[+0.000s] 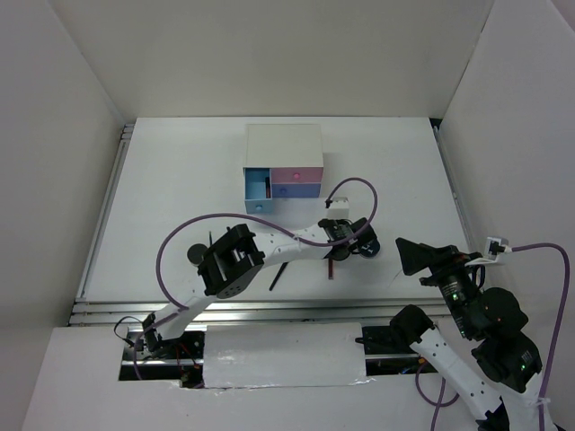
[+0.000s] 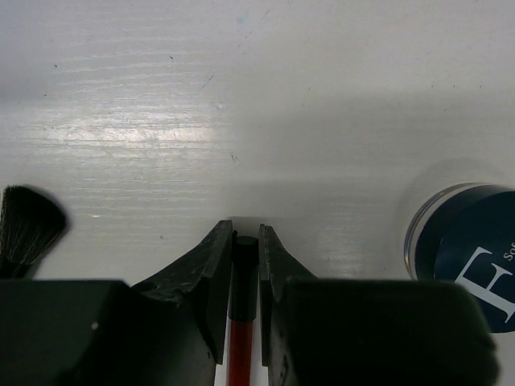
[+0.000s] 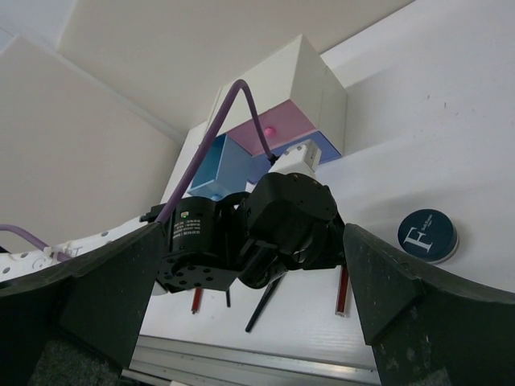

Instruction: Organize the makeup

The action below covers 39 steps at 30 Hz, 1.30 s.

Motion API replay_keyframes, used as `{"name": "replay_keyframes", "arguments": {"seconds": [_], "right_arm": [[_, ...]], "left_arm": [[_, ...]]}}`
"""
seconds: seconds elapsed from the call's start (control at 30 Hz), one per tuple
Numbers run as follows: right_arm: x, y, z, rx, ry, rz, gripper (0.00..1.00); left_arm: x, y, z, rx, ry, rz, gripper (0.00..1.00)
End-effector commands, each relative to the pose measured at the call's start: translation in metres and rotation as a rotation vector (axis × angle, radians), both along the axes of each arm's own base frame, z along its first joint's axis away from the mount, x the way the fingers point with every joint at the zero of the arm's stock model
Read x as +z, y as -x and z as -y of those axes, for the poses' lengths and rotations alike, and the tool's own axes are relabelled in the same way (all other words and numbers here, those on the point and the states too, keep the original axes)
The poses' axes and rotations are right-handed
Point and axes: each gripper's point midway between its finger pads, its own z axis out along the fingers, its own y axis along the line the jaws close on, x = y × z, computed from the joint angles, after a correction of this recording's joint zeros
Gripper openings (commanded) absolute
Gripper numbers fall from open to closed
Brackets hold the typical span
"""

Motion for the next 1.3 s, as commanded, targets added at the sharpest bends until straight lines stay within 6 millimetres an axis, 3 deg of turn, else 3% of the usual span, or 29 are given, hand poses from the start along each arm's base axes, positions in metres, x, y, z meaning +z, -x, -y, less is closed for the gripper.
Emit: {"name": "replay_keyframes", "arguments": {"seconds": [0.0,0.2,0.47,0.6,0.67,0.8,0.9,1.03,1.27], "right_arm": [[0.010,0.003,0.000,0.012,-0.014,0.039,1.00],[0.012,0.003,0.001,0.009,-0.005,0.041,1.00],[0.013,0.001,0.002,0.001,0.001,0.038,1.00],[0.014,0.001,0.000,0.010,0.001,0.038,1.00],[0.015,0.001,-0.001,0.010,0.000,0.038,1.00],[0.015,0.001,-0.002,0.016,-0.001,0.039,1.00],[0.014,-0.001,-0.003,0.018,0.003,0.036,1.00],[0.015,-0.002,-0.005,0.020,0.007,0.031,1.00],[0.011,-0.004,-0.006,0.018,0.017,0.019,1.00]], "left_arm": [[0.015,-0.002,-0.009,-0.018,-0.021,0.014,0.00],[0.066,-0.010,0.003,-0.125,0.048,0.111,0.00],[0.168,-0.013,-0.004,-0.227,0.116,0.275,0.00],[0.227,-0.027,-0.031,-0.227,0.092,0.395,0.00],[0.244,-0.040,-0.052,-0.204,0.052,0.437,0.00],[0.287,-0.080,-0.102,-0.152,0.088,0.527,0.00],[0.303,-0.104,-0.135,-0.117,0.050,0.574,0.00],[0.315,-0.131,-0.164,-0.048,0.039,0.622,0.00],[0.303,-0.164,-0.206,0.069,0.023,0.650,0.00]]}}
